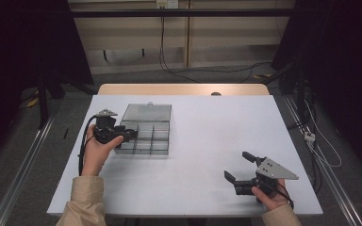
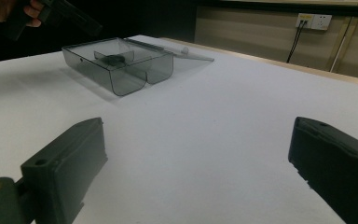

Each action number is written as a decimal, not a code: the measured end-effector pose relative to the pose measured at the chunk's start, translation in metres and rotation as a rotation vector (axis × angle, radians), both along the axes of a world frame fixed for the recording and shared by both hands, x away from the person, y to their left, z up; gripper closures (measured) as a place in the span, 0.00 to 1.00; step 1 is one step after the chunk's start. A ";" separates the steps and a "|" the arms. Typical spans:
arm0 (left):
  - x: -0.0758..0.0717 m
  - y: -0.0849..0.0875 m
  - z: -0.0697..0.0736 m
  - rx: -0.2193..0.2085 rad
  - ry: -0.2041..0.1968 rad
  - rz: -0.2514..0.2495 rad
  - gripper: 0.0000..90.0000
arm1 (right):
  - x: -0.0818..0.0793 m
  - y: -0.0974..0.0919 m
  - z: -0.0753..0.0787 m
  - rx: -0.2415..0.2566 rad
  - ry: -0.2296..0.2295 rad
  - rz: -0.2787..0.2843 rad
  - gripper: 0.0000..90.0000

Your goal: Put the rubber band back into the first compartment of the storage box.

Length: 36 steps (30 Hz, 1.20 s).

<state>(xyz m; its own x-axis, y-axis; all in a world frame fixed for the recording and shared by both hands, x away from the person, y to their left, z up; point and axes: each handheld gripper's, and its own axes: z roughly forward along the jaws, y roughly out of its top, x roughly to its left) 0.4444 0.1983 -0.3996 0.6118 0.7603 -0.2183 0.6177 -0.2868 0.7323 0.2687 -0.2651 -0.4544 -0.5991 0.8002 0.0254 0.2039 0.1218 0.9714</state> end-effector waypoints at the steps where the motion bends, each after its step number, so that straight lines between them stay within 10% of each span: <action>1: -0.002 -0.001 0.000 -0.008 -0.003 0.000 0.37 | 0.000 0.000 0.000 0.000 -0.001 0.000 0.04; 36: -0.045 -0.007 0.002 -0.043 -0.027 -0.169 0.22 | 0.000 0.002 -0.001 -0.003 0.004 0.010 0.04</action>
<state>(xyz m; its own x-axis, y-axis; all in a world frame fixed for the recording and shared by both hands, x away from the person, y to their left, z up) 0.3997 0.1915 -0.3977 0.7362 0.6363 -0.2304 0.5435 -0.3530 0.7616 0.2691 -0.2634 -0.4552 -0.6069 0.7944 0.0255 0.2070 0.1270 0.9701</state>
